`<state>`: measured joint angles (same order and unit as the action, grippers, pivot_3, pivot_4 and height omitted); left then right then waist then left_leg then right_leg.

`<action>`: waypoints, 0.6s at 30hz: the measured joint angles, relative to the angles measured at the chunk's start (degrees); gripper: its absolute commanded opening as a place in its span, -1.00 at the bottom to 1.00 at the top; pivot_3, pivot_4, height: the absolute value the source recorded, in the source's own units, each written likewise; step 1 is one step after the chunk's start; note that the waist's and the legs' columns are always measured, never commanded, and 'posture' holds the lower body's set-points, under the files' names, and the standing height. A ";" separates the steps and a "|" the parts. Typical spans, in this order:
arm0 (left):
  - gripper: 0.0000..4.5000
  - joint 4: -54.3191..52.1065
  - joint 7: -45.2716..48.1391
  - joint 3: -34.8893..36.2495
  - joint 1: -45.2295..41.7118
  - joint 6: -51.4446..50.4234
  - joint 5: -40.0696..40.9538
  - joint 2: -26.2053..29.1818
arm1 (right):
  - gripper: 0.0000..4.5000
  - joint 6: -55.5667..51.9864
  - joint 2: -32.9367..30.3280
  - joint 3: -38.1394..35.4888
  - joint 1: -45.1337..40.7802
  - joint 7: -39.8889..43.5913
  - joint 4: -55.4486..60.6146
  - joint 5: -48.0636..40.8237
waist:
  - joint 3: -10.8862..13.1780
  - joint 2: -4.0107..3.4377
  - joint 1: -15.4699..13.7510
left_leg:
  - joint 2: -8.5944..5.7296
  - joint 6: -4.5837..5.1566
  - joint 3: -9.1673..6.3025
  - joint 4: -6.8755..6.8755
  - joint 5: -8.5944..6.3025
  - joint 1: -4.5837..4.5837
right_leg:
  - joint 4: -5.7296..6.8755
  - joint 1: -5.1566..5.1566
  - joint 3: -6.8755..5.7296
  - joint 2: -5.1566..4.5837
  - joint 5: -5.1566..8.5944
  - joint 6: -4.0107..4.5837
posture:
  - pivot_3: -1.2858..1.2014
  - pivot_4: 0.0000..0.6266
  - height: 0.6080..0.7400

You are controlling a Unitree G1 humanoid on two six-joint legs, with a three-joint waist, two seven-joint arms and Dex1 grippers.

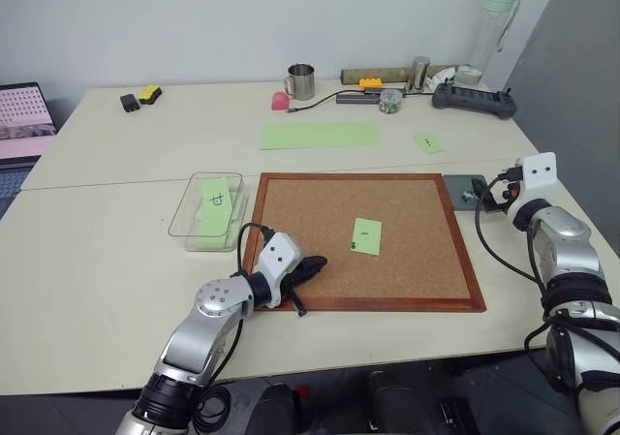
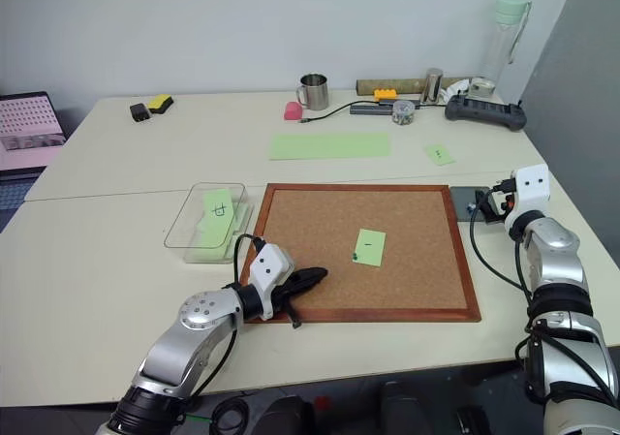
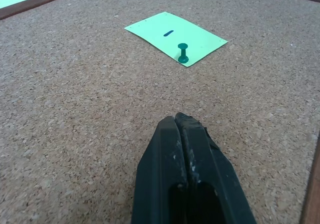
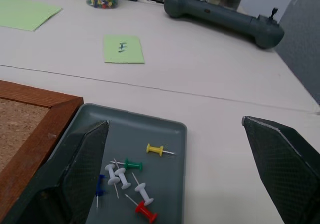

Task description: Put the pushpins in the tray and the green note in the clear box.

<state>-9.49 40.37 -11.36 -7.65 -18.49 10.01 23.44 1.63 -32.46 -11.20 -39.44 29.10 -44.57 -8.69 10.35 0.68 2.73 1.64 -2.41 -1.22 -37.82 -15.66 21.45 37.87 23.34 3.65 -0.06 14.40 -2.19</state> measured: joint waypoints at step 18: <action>-1.00 -0.90 -0.68 0.39 0.24 -1.06 0.05 0.10 | 0.99 -18.30 9.29 21.53 18.03 20.41 44.41 -8.24 | 0.01 0.03 0.02 | 0.02 0.02 -0.13 -0.02 -0.02 0.00 | 0.02 0.02 -0.12 0.03 0.03 -0.04 | 0.03 -0.52 1.00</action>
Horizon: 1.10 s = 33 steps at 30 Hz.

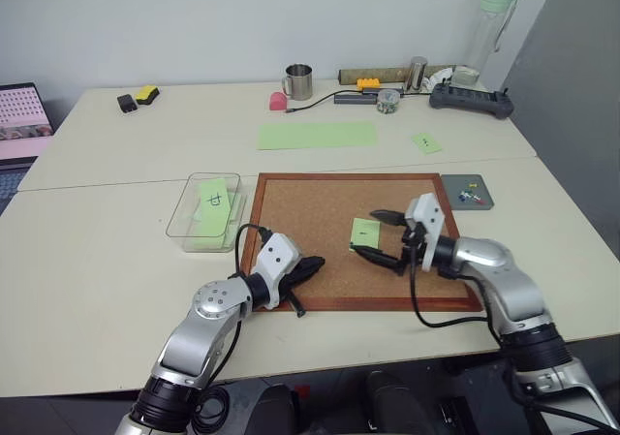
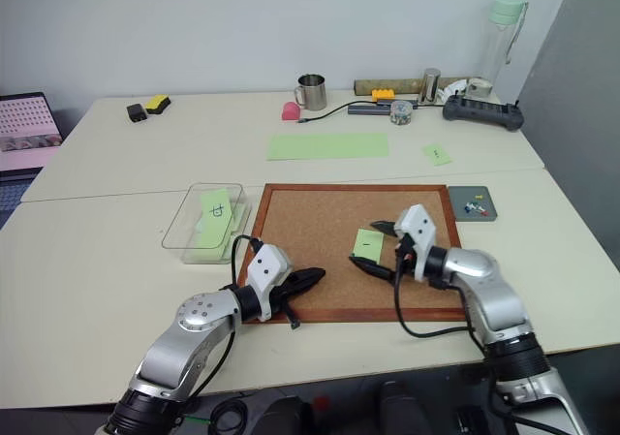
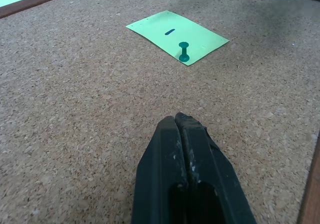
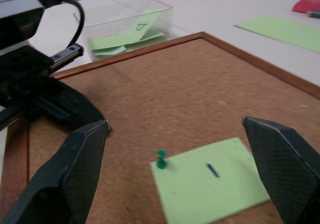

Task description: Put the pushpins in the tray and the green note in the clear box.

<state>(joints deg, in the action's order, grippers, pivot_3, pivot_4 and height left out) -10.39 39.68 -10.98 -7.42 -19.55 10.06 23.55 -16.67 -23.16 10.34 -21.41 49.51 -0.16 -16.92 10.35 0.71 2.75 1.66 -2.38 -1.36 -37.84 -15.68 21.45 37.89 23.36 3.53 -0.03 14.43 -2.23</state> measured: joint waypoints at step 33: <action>-1.00 -0.29 -0.24 -0.02 0.14 -0.18 0.01 -0.03 | -0.99 3.39 4.46 2.73 -2.19 -2.09 -8.55 7.17 | 0.01 0.06 0.04 | -0.01 0.00 0.01 0.00 0.00 0.01 | 0.00 0.01 0.01 0.00 0.00 0.00 | 0.03 -0.52 1.00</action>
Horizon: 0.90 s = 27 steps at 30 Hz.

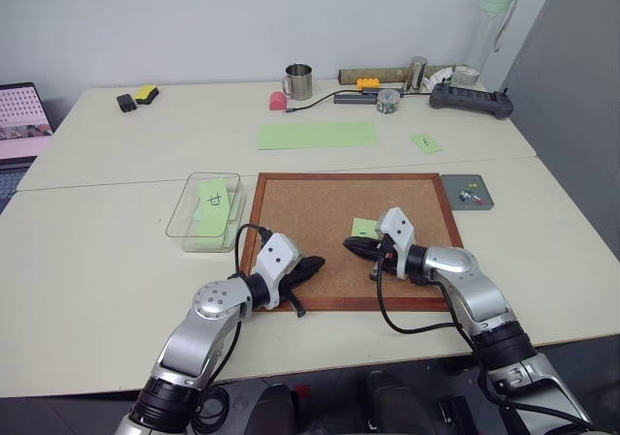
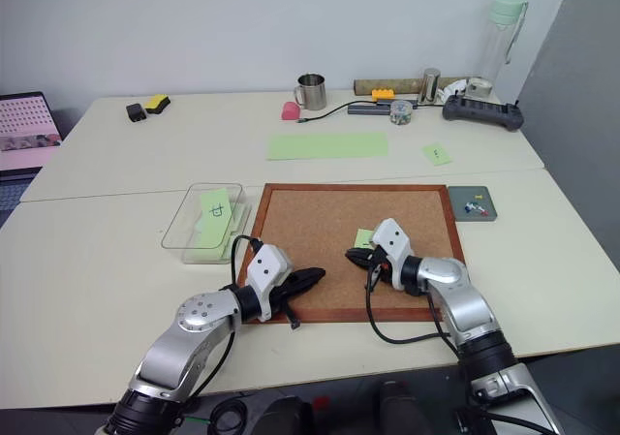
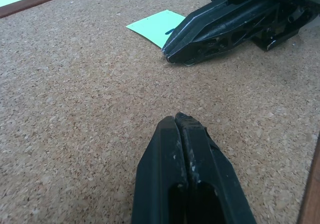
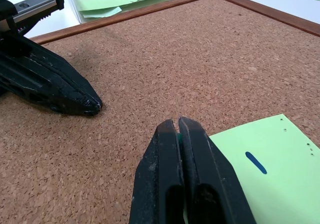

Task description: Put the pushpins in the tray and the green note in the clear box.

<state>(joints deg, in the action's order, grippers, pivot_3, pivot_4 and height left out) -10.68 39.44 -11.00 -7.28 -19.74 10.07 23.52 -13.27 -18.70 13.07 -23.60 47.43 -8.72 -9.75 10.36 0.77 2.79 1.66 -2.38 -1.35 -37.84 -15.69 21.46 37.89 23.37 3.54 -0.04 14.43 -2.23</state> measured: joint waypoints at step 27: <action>-0.18 -3.04 -4.68 15.50 -7.04 -28.14 33.08 -12.63 | -1.00 13.04 -17.74 1.79 1.11 8.29 12.53 7.61 | 0.24 0.50 -0.83 | -0.01 0.00 -0.08 -0.11 0.00 0.26 | -0.01 0.17 -0.10 -0.02 -0.03 -0.05 | 0.03 -0.52 1.00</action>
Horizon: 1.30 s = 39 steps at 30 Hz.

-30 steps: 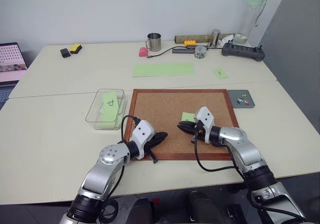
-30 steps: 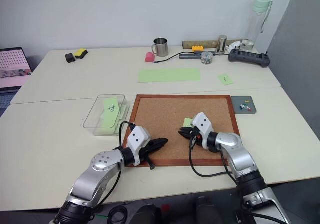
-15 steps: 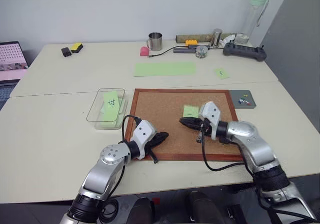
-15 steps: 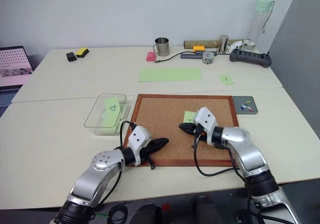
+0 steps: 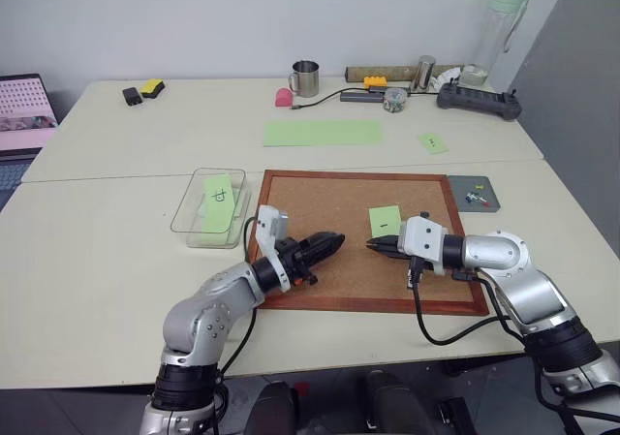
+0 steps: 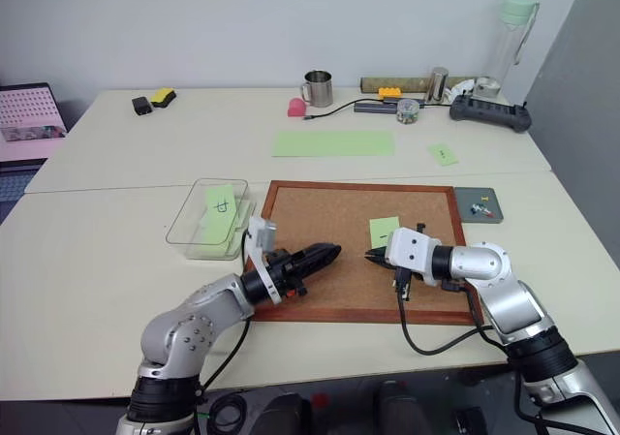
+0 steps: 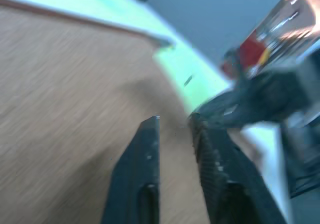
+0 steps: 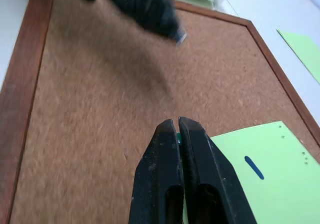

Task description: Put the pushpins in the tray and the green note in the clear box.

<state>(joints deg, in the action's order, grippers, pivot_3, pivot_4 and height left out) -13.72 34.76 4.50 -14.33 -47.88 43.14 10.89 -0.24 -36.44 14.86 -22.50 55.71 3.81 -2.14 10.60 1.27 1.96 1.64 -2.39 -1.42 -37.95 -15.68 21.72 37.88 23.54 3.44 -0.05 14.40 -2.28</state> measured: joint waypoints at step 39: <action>-0.33 0.15 -9.30 5.31 -1.17 -13.84 21.74 -0.95 | -1.00 0.42 2.60 4.56 -2.93 5.49 14.08 -1.28 | 0.01 0.02 -0.13 | -0.02 -0.03 -0.05 -0.02 0.01 -0.02 | 0.02 -0.01 -0.01 0.00 -0.03 0.07 | 0.03 -0.52 1.00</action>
<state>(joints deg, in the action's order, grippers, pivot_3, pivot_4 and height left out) -13.56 25.47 9.81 -15.50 -61.72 64.88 9.94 0.18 -33.84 19.43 -25.43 61.20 17.89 -3.42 10.61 1.28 1.84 1.62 -2.41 -1.47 -37.97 -15.67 21.70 37.90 23.53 3.43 -0.06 14.37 -2.21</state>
